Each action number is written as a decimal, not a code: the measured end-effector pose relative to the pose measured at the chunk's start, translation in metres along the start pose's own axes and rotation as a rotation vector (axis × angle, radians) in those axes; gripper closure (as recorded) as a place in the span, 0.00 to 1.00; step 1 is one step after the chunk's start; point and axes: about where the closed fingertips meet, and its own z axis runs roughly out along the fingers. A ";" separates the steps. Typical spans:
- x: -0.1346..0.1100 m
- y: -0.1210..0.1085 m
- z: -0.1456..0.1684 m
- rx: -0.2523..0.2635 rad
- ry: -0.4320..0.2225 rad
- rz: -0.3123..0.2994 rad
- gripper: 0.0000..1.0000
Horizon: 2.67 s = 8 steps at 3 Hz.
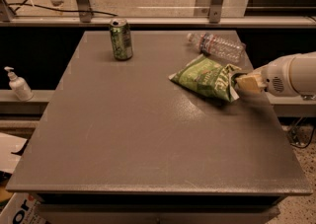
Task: Move green jalapeno chip bag near water bottle
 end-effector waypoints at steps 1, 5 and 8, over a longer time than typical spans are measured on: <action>0.002 -0.019 0.005 0.030 0.026 0.001 1.00; 0.014 -0.047 0.007 0.048 0.117 0.019 0.59; 0.022 -0.048 0.009 0.036 0.148 0.025 0.00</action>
Offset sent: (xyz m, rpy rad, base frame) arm 0.0293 -0.0442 -0.0017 -0.0822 0.0174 -0.0712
